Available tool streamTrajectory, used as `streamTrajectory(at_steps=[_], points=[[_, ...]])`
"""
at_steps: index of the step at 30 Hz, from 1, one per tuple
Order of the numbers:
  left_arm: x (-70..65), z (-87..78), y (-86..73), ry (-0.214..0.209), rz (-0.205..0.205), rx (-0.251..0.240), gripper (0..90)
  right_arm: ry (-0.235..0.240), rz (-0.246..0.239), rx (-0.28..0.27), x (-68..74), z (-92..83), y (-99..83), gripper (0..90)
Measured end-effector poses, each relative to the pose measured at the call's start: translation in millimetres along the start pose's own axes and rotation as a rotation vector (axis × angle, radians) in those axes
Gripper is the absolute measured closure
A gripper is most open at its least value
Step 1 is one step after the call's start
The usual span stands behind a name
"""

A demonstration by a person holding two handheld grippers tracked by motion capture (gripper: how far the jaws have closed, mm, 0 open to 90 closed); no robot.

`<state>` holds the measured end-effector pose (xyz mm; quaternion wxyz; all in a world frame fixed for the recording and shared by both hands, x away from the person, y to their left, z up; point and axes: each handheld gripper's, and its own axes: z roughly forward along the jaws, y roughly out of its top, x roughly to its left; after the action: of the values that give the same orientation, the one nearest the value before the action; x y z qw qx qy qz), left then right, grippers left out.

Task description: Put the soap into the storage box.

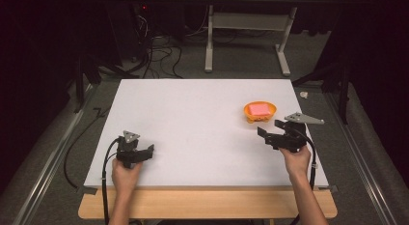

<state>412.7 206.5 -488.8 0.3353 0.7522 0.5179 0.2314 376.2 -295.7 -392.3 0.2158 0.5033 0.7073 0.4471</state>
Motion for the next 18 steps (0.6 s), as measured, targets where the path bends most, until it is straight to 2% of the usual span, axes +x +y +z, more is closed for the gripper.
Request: streamTrajectory(at_steps=[12, 18], points=[[-0.1, 0.0, 0.0, 0.000, 0.000, 0.000, 22.5, 0.018, 0.001, -0.005, 2.4, 3.4, -9.4, 20.5], [-0.1, 0.0, 0.0, 0.000, 0.000, 0.000, 22.5, 0.028, -0.006, 0.010, 4.2, 6.9, -12.2, 20.4]])
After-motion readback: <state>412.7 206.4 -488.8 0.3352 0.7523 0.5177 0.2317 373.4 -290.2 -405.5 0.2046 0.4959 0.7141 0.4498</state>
